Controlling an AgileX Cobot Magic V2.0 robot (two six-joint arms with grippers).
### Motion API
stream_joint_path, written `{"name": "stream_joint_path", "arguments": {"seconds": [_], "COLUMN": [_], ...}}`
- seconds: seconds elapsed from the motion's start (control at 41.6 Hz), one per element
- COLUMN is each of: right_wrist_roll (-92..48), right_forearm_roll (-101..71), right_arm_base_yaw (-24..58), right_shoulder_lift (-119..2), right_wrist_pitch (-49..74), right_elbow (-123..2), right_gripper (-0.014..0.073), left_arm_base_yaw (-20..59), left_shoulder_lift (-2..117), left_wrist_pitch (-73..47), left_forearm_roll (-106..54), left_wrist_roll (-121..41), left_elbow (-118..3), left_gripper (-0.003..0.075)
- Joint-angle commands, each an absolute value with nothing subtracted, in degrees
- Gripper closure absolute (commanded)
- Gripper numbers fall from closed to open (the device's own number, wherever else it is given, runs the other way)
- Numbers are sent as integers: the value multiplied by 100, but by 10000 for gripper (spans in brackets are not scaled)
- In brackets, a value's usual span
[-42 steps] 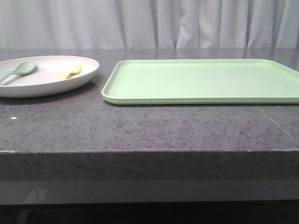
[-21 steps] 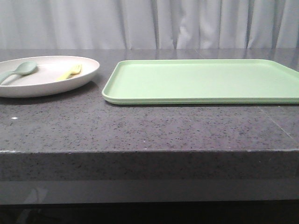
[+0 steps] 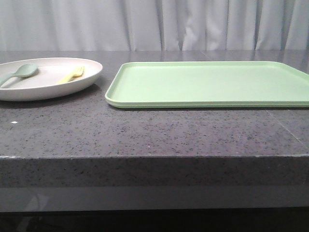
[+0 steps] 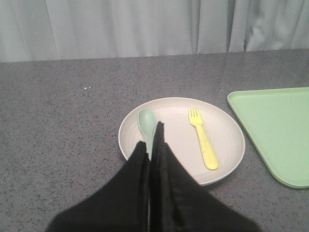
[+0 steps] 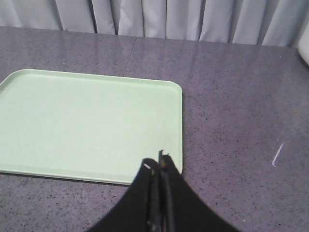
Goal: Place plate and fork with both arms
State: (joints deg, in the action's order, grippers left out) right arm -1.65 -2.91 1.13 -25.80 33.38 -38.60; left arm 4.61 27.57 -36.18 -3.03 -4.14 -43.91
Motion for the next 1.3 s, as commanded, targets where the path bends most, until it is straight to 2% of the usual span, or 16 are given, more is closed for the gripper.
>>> {"name": "stream_joint_path", "arguments": {"seconds": [0.0,0.24,0.312,0.36,0.384,0.504,0.528,0.6,1.104,1.273], "right_wrist_roll": [-196,-196,-196,-196,-196,-196,-196,-196,-196,-196], "right_forearm_roll": [-222,-227,-227,-217,-186,-89,-98,-96,-96,-96], "right_arm_base_yaw": [80,80,80,80,80,80,80,80,80,80], "right_shoulder_lift": [-2664,-2664,-2664,-2664,-2664,-2664,-2664,-2664,-2664,-2664], "right_wrist_pitch": [2955,3020,3020,2983,2967,2947,2953,2953,2953,2958], "right_elbow": [-4027,-4027,-4027,-4027,-4027,-4027,-4027,-4027,-4027,-4027], "right_gripper": [660,660,618,522,444,129,84,26,21,21], "left_arm_base_yaw": [464,464,464,464,464,464,464,464,464,464], "left_shoulder_lift": [2857,2857,2857,2857,2857,2857,2857,2857,2917,3416], "left_wrist_pitch": [-3222,-3210,-3183,-3160,-3160,-3134,-3134,-3134,-3171,-3800], "left_forearm_roll": [-320,-320,-320,-320,-303,-169,-169,-169,-572,-362], "left_wrist_roll": [-349,-349,-349,-349,-349,-349,-349,-349,-349,-349], "left_elbow": [-4593,-4593,-4593,-4593,-4593,-4593,-4593,-4593,-4545,-4886], "left_gripper": [741,739,712,646,604,274,216,138,134,134]}}
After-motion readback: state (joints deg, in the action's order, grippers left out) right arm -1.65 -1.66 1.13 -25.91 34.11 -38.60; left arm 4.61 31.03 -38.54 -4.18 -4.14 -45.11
